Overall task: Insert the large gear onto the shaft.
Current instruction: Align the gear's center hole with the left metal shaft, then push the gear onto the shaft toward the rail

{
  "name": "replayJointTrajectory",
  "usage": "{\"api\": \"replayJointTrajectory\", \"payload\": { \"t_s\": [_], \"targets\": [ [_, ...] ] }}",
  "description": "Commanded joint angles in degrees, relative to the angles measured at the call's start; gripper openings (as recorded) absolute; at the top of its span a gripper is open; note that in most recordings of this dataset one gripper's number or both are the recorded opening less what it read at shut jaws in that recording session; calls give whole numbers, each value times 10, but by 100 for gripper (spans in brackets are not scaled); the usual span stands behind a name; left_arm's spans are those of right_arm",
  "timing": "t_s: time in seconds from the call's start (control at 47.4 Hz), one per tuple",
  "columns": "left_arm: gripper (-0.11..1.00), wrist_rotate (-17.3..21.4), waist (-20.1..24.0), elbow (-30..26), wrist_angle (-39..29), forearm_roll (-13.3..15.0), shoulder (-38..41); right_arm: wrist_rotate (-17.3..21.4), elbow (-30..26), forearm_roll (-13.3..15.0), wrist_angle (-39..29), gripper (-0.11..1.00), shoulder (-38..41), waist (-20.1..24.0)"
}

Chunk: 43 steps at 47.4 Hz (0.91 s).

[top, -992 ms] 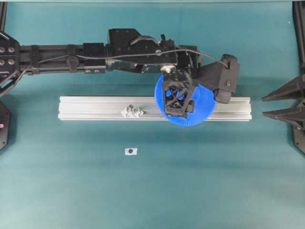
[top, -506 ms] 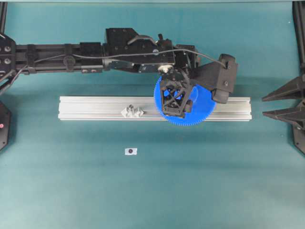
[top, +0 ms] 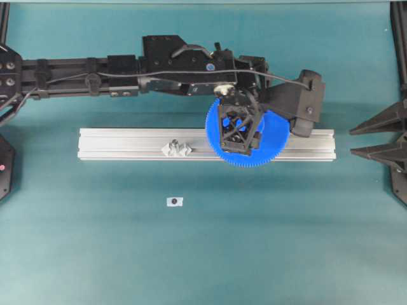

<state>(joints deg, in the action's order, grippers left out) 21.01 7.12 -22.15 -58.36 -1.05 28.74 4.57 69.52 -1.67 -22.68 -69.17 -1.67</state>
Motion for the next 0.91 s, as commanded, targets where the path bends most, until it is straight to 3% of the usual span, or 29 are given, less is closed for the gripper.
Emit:
{"api": "replayJointTrajectory", "payload": {
  "t_s": [0.0, 0.886],
  "targets": [
    [88, -1, -4, -16, 2, -2, -12, 4, -11, 0, 3, 50, 4, -1],
    [88, -6, -5, -11, -4, -2, -10, 4, -11, 0, 3, 50, 5, -1]
  ]
}}
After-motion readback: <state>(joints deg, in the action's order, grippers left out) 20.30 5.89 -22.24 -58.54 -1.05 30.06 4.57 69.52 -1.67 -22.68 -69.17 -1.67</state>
